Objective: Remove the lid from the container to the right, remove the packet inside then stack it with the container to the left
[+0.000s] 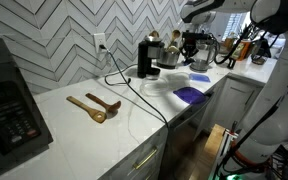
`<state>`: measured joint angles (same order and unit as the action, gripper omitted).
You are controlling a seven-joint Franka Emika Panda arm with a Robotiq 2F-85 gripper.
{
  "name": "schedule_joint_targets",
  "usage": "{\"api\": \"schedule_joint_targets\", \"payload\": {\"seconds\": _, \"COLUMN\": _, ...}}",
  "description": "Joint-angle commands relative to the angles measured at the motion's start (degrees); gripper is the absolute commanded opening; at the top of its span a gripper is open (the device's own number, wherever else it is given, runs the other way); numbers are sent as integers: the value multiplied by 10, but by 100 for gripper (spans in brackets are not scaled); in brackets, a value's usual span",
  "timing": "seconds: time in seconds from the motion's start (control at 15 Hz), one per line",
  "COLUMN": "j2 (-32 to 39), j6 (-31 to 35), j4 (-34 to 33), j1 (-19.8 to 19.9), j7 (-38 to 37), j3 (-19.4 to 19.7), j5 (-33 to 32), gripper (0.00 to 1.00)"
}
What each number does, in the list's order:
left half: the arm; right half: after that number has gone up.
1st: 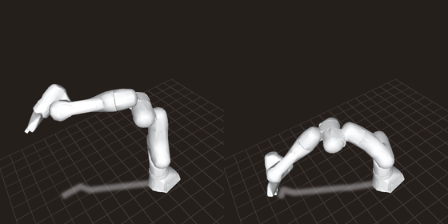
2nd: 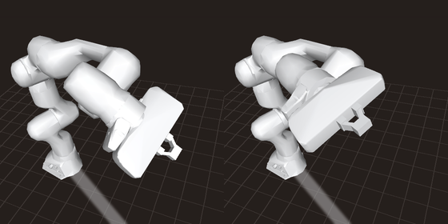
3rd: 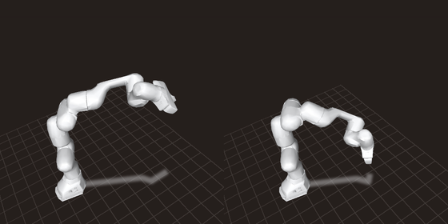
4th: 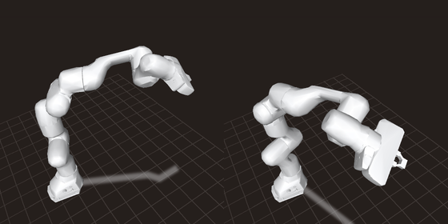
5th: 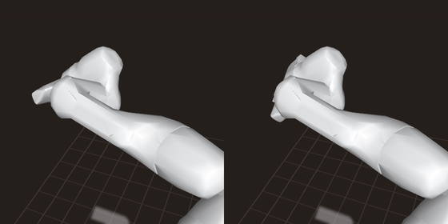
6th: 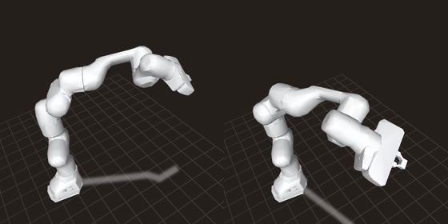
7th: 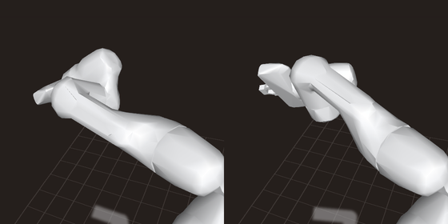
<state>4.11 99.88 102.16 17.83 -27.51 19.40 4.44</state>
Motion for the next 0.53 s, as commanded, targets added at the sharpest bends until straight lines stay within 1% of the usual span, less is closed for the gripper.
{"api": "schedule_joint_targets", "payload": {"seconds": 0.0, "j2": 17, "j6": 67, "j4": -2, "j1": 18, "j7": 34, "j3": 11, "j5": 2, "gripper": 0}}
{"api": "schedule_joint_targets", "payload": {"seconds": 0.33, "j2": 56, "j6": 184, "j4": 0, "j1": 41, "j7": 56, "j3": 20, "j5": 59, "gripper": 0}}
{"api": "schedule_joint_targets", "payload": {"seconds": 0.47, "j2": 76, "j6": 215, "j4": 1, "j1": 53, "j7": 71, "j3": 18, "j5": 108, "gripper": 0}}
